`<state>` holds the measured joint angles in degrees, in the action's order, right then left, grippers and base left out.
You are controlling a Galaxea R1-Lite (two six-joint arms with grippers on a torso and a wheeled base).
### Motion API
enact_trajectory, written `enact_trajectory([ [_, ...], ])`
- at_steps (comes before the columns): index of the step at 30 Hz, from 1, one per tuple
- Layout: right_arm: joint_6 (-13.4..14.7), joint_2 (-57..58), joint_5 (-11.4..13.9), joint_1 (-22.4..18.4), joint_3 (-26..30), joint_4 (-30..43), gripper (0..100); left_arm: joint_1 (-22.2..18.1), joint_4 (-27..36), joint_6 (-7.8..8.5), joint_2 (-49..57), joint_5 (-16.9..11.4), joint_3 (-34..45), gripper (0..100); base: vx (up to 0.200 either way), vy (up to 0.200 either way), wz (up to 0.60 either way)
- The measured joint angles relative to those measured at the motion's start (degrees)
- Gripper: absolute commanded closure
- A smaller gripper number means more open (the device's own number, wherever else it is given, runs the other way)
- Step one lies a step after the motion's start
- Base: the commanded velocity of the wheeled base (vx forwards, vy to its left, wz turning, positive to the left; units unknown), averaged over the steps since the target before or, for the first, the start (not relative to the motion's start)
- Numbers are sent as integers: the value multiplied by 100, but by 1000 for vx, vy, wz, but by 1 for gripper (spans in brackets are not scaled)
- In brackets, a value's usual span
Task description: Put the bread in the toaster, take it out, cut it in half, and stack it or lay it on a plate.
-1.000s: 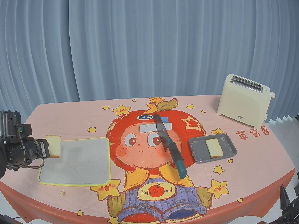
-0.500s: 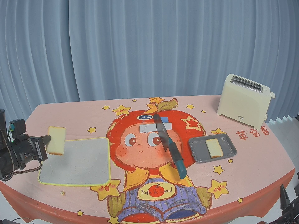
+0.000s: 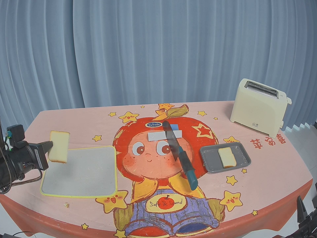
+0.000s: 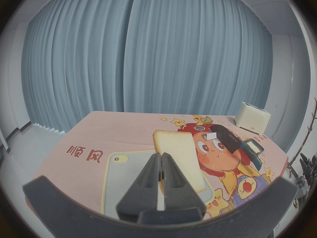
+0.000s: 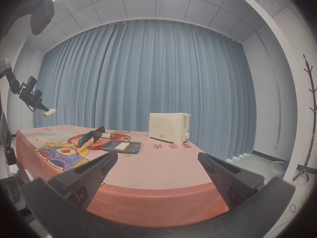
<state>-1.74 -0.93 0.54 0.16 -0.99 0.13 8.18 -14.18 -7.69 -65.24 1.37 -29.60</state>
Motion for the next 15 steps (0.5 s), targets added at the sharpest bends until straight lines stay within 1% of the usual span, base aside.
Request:
enact_trajectory([
  [7,0,0,1,0,0,-2,0,9,1,-2,12,0,13,100,0,0,0],
  [15,0,0,0,0,0,0,0,6,-2,0,20,0,30,100,0,-200,0],
])
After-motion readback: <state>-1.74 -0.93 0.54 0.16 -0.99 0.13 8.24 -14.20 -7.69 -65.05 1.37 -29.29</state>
